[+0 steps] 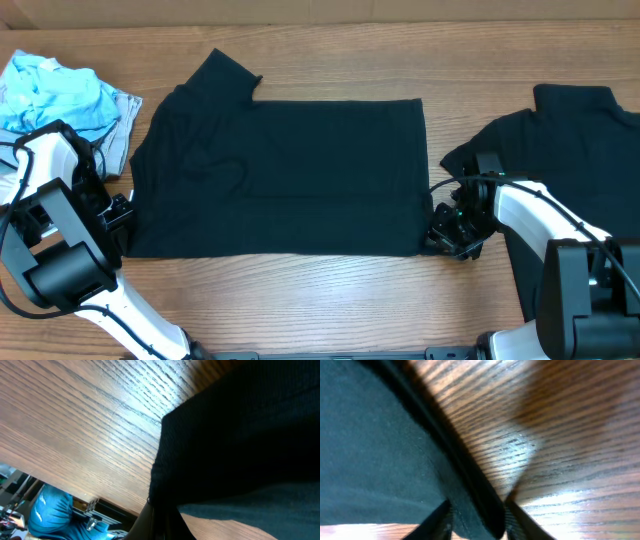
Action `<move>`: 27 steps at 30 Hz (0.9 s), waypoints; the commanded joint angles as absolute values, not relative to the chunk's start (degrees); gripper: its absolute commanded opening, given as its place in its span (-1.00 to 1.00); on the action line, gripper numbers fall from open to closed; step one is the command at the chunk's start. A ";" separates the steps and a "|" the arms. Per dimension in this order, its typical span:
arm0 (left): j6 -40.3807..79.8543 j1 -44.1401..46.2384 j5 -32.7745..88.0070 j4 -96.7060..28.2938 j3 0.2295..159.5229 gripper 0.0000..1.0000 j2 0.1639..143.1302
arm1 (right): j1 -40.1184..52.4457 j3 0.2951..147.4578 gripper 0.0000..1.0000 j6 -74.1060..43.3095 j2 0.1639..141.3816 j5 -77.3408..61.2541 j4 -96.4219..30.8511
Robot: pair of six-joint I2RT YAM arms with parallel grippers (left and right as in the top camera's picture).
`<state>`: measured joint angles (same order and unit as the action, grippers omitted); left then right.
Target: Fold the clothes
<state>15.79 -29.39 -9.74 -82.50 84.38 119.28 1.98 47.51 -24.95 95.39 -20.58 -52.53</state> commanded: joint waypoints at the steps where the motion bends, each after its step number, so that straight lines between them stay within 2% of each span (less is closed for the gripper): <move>1: 16.93 -29.61 -11.07 -82.46 85.36 -0.85 119.81 | 2.24 47.07 -0.53 -25.56 94.52 -20.12 -53.82; 7: 16.73 -29.61 -11.09 -82.76 85.36 -0.85 119.81 | 0.64 48.93 -0.90 -25.58 94.50 -15.18 -60.16; 14: 16.73 -29.65 -11.33 -87.00 85.36 -0.85 119.81 | -1.72 52.71 -0.91 -25.80 94.50 -12.58 -67.11; 15: 16.73 -29.65 -11.33 -87.61 85.36 -0.66 119.81 | -1.80 53.15 -0.89 -25.80 94.50 -12.19 -67.77; 16: 16.73 -29.65 -11.33 -88.25 85.36 -0.38 119.81 | -1.80 53.63 -0.85 -25.76 94.50 -11.97 -68.29; 17: 16.73 -29.65 -11.33 -88.62 85.36 -0.20 119.81 | -1.80 54.00 -0.70 -25.76 94.48 -11.94 -68.53; 19: 16.73 -29.65 -11.29 -89.14 85.36 0.01 119.81 | -1.80 55.05 -0.24 -25.58 94.50 -11.53 -68.95; 20: 16.71 -29.65 -11.09 -89.34 85.36 0.28 119.81 | -1.80 55.90 -0.15 -25.34 94.50 -11.05 -69.08; 21: 16.47 -29.65 -10.68 -89.49 85.36 0.68 119.81 | -1.80 57.06 -0.03 -25.34 94.50 -10.17 -69.34; 22: 15.66 -29.65 -9.85 -89.56 85.36 0.80 119.81 | -1.80 58.50 0.03 -25.30 94.50 -9.47 -69.60; 24: 12.25 -29.65 -5.78 -89.58 85.65 0.82 119.81 | -1.80 61.84 0.08 -24.84 94.48 -8.99 -70.28; 27: 6.68 -29.61 2.00 -90.50 88.40 0.57 119.81 | -1.80 68.69 0.07 -22.57 94.50 -9.17 -71.31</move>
<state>13.32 -29.41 -6.46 -89.84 84.84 119.28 -1.52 62.43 -24.64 95.42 -10.37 -71.37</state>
